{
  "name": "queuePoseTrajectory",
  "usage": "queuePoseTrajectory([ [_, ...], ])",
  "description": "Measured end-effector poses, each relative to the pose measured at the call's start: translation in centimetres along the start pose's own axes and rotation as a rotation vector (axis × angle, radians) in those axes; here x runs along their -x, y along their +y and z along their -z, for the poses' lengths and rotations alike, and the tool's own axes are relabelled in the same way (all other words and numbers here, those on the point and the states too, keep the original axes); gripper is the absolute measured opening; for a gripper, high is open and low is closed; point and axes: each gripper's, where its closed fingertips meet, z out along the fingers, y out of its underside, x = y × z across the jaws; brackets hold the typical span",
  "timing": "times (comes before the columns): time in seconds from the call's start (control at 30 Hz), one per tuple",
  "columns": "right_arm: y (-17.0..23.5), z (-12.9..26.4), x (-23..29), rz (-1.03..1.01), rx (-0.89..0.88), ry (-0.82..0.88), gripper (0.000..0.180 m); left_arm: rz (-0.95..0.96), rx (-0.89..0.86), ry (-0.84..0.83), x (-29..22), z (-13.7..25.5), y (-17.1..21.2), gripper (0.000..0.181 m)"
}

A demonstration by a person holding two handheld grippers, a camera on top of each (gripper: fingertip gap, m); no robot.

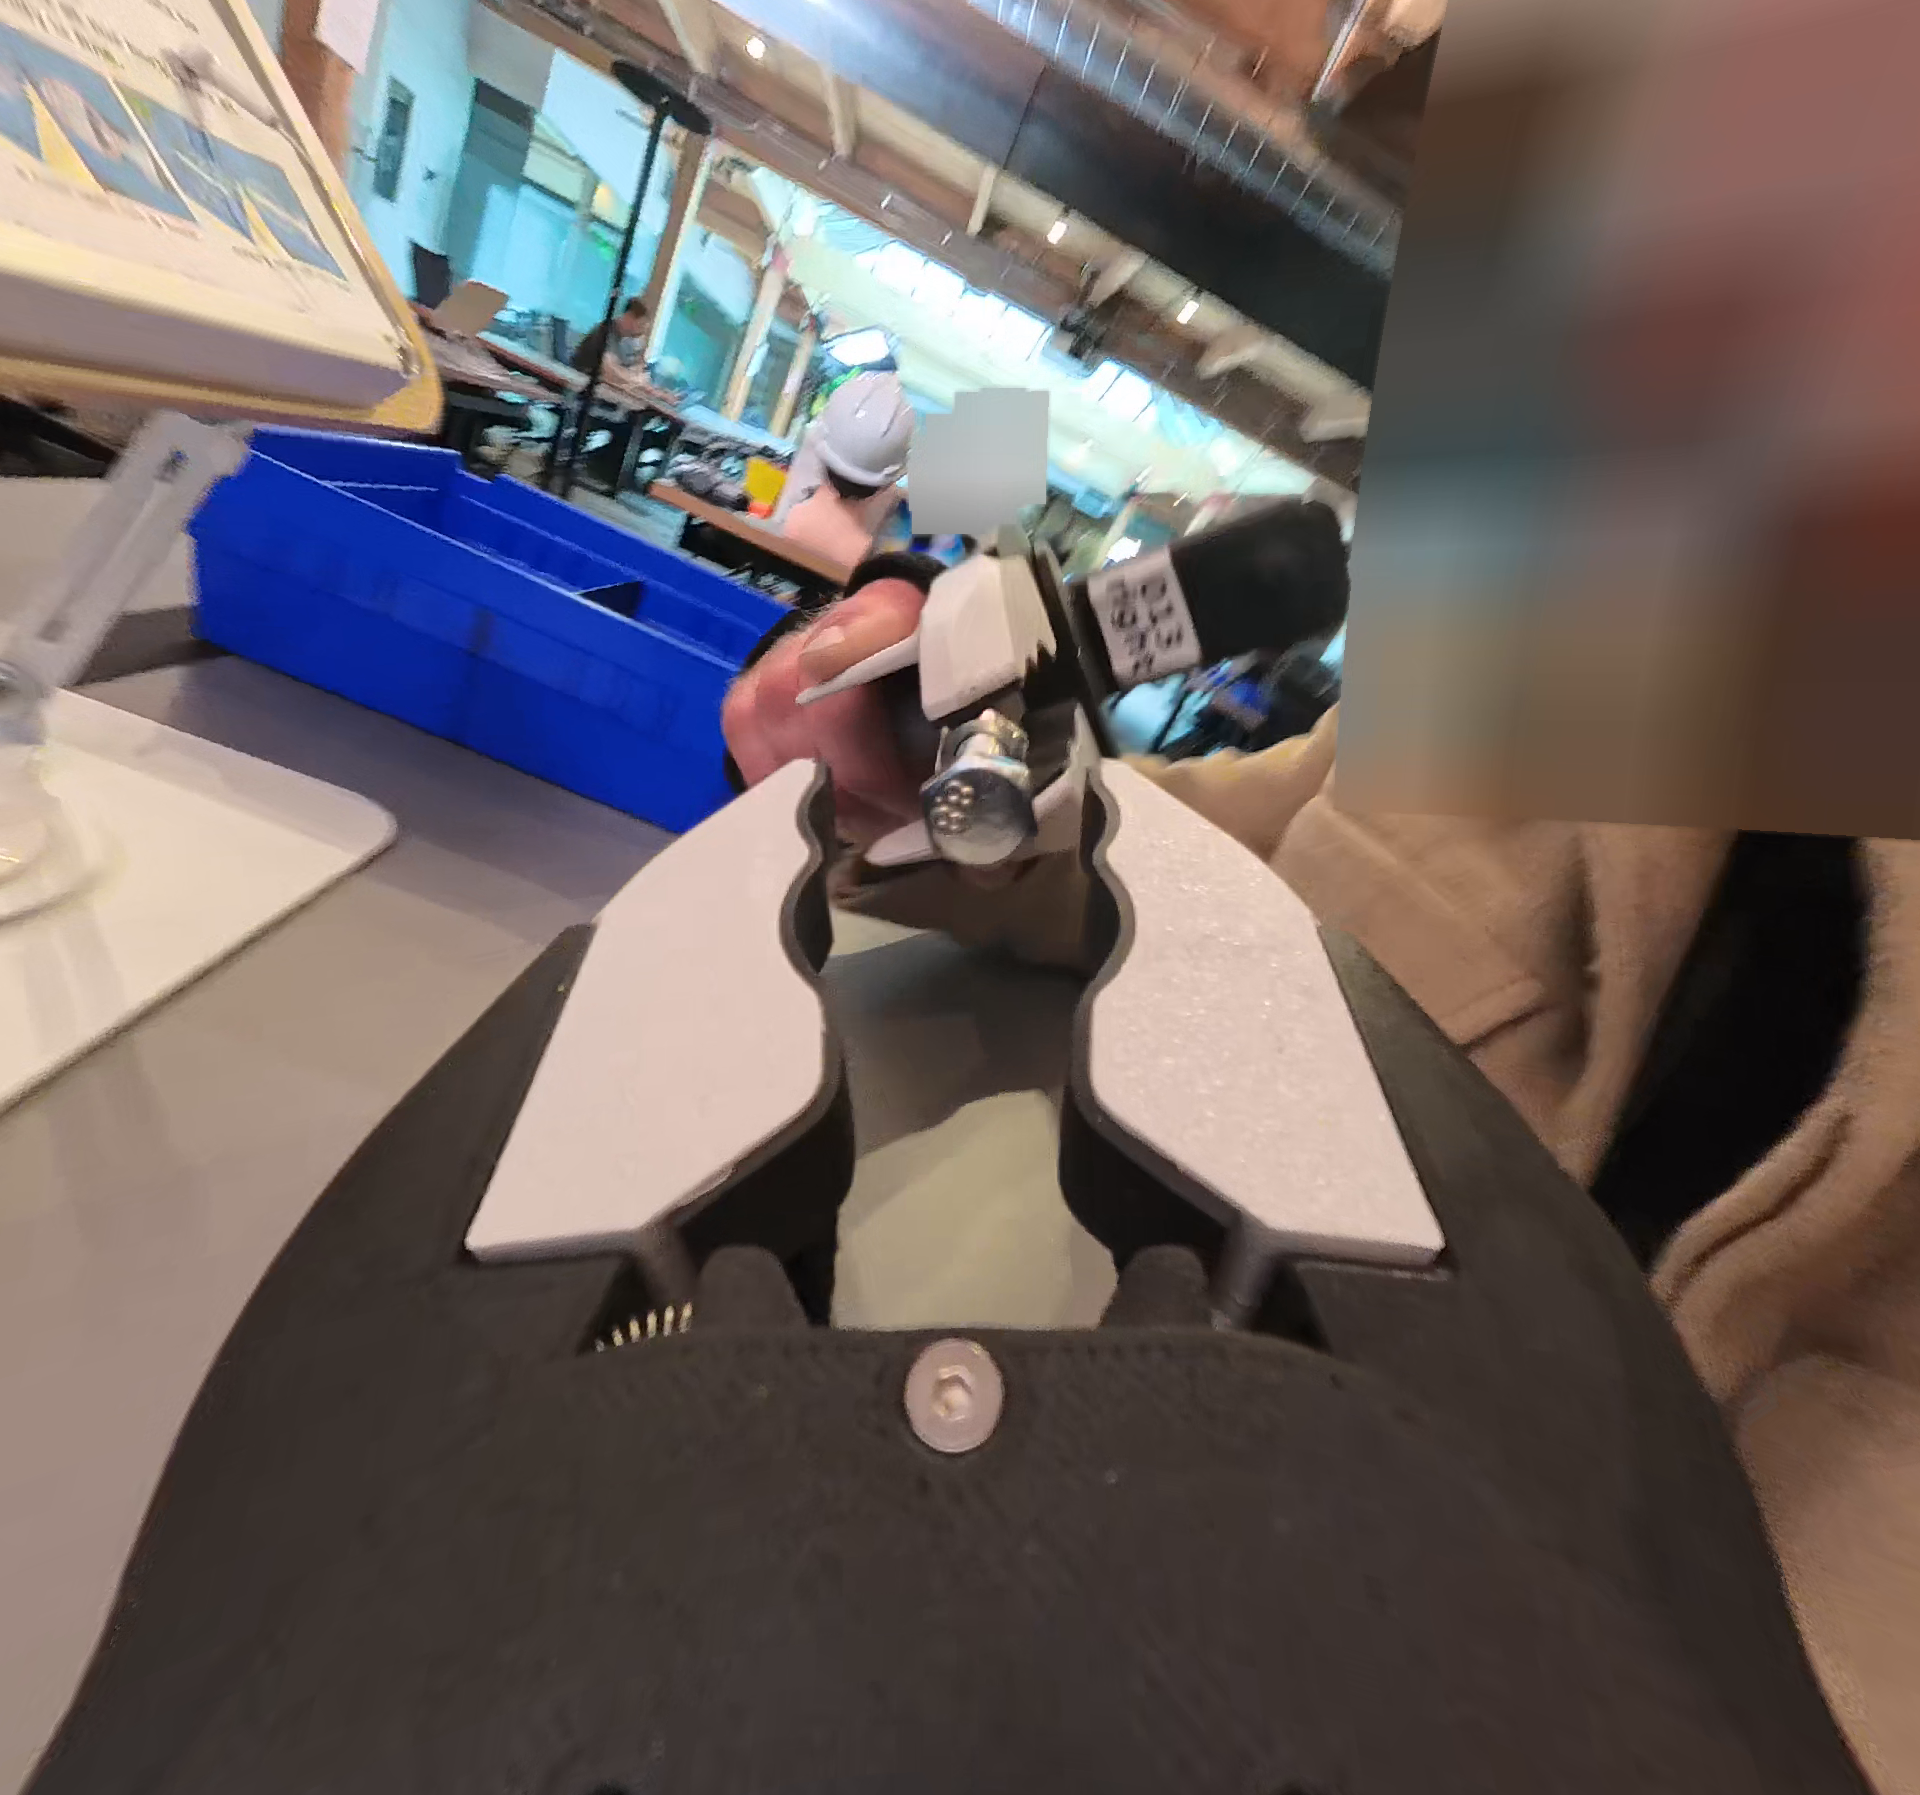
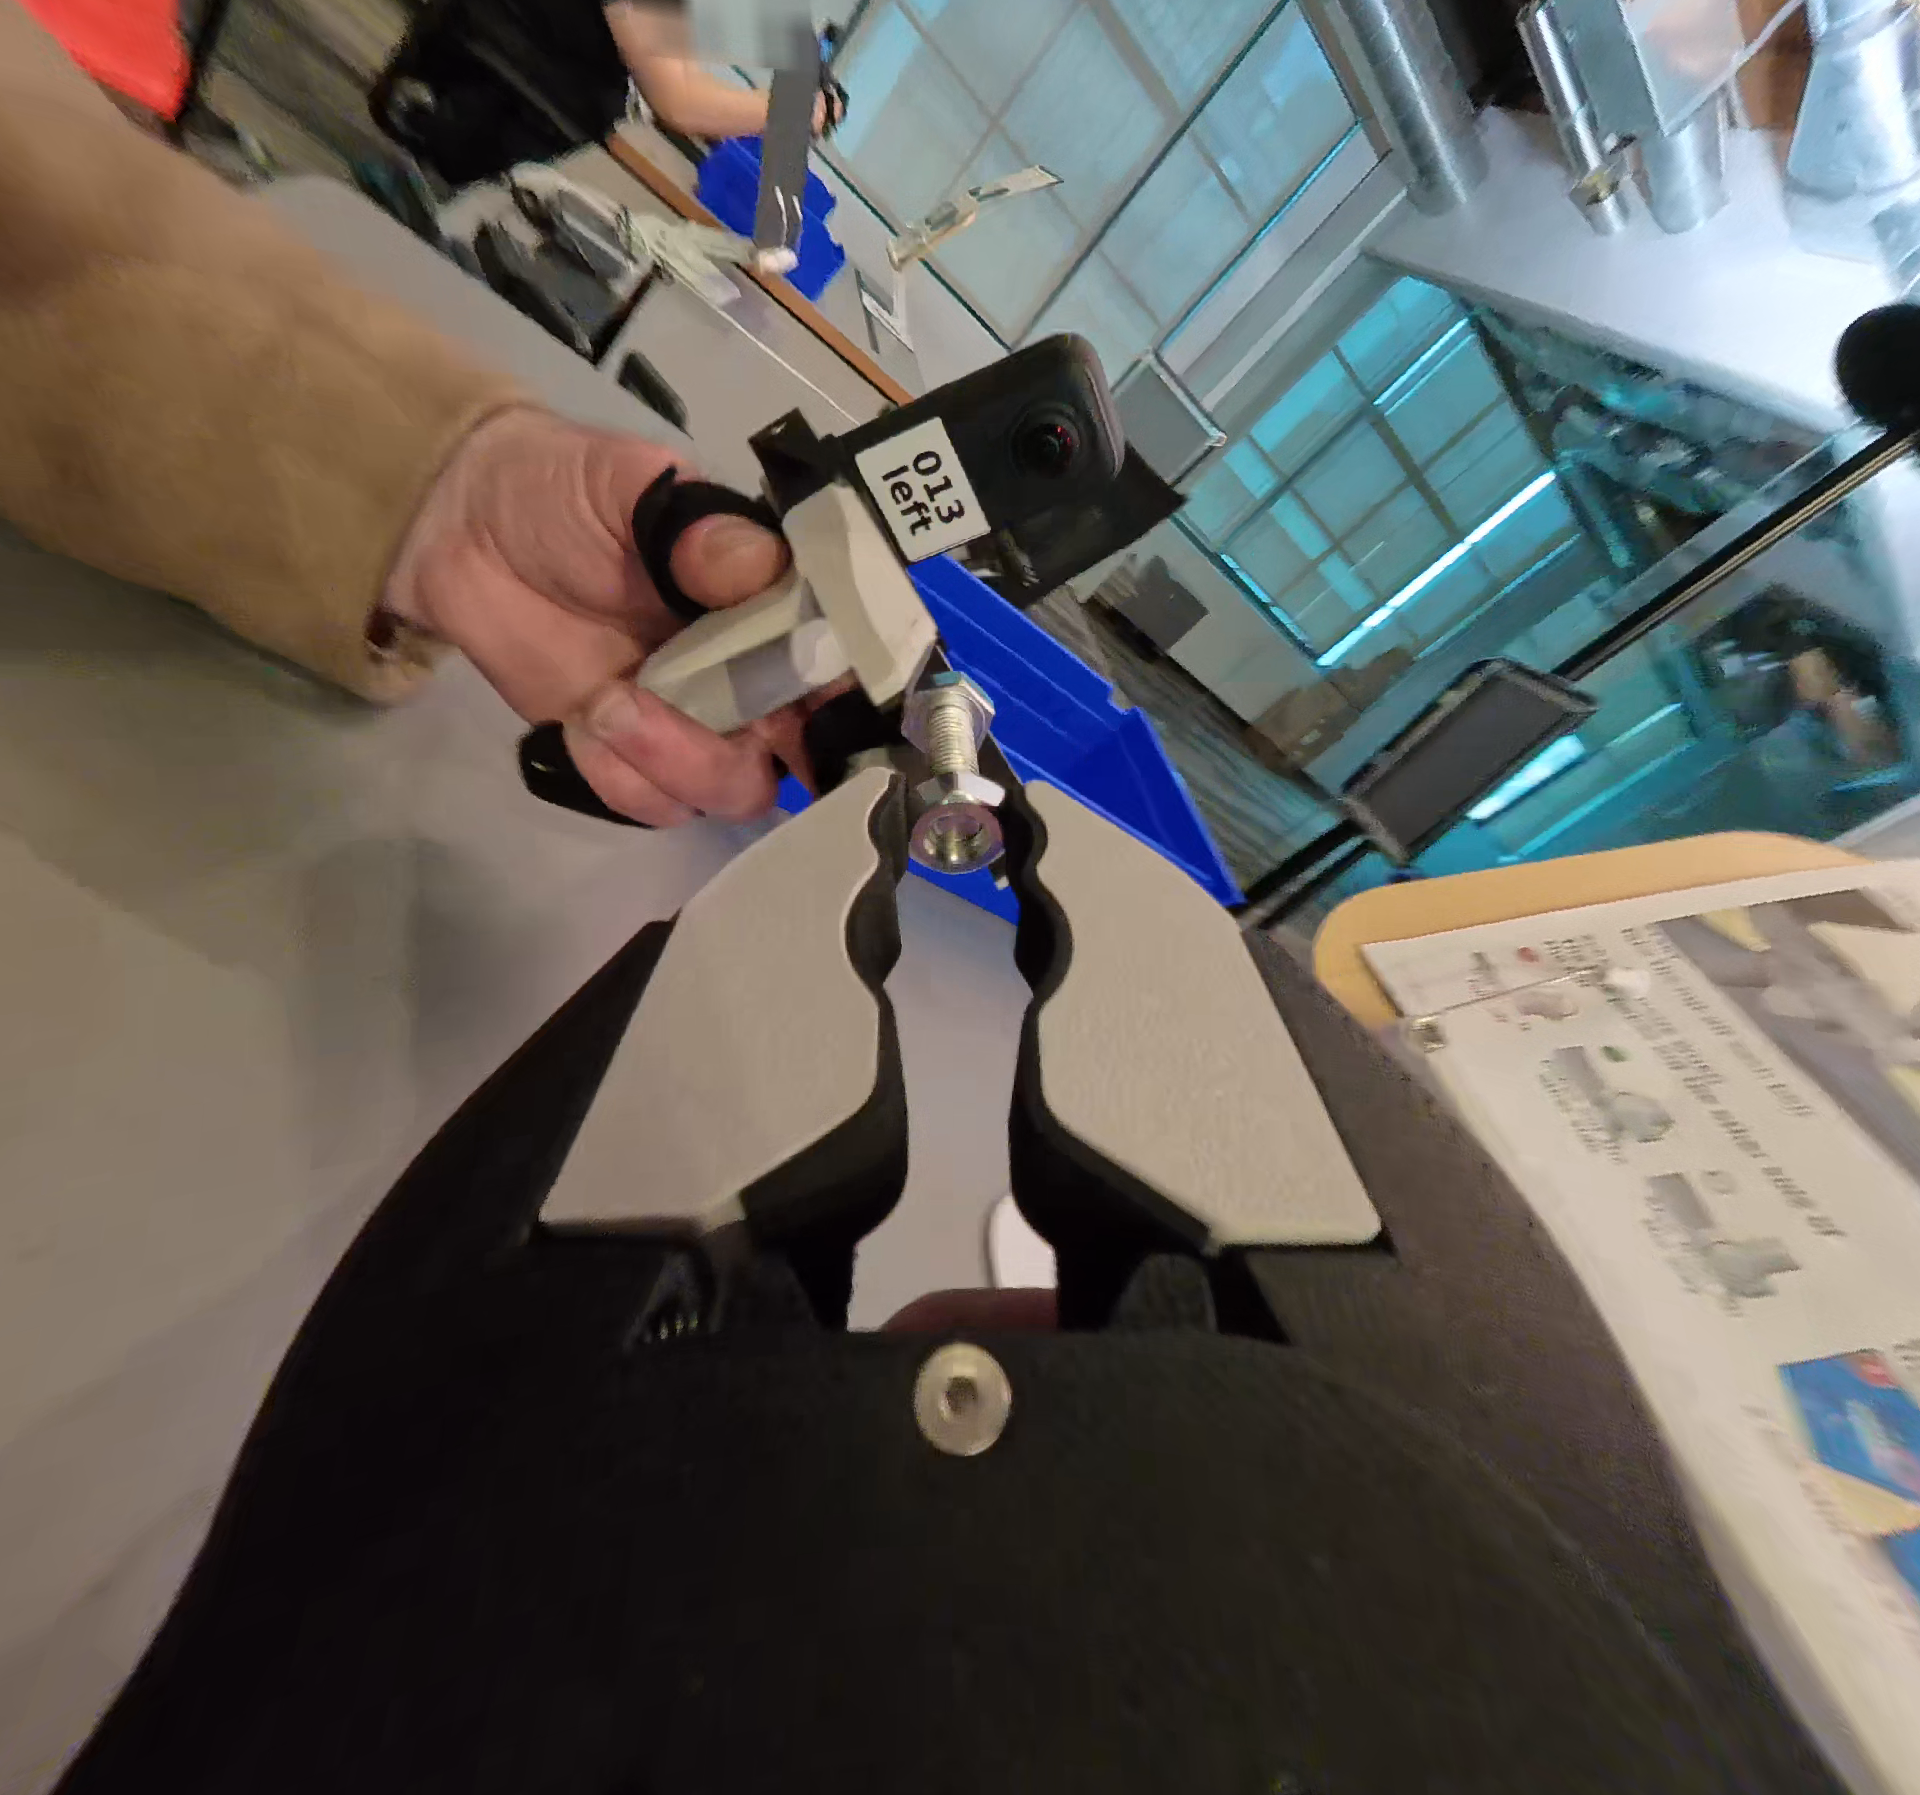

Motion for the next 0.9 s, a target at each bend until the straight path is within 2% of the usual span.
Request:
queuePoseTrajectory([
  [0.13,0.0,0.1,-0.2,-0.291,-0.072,-0.080,0.018,-0.182,0.078,-0.080,-0.1,-0.1,0.3,0.045],
  [0.27,0.3,0.2,0.0,-0.525,-0.127,-0.180,0.018,-0.392,0.156,-0.197,0.4,0.2,0.5,0.033],
  [0.37,0.4,0.3,0.0,-0.668,-0.170,-0.233,0.018,-0.471,0.199,-0.230,0.4,0.3,0.7,0.033],
  [0.47,0.5,0.3,0.1,-0.741,-0.193,-0.266,0.018,-0.507,0.219,-0.248,0.4,0.1,0.8,0.036],
  [0.63,0.1,0.5,0.6,-0.861,-0.238,-0.359,0.018,-0.561,0.228,-0.249,0.1,0.1,0.9,0.028],
  [0.9,0.3,0.4,1.0,-0.925,-0.245,-0.395,0.018,-0.610,0.231,-0.246,-0.4,-0.1,0.9,0.020],
])
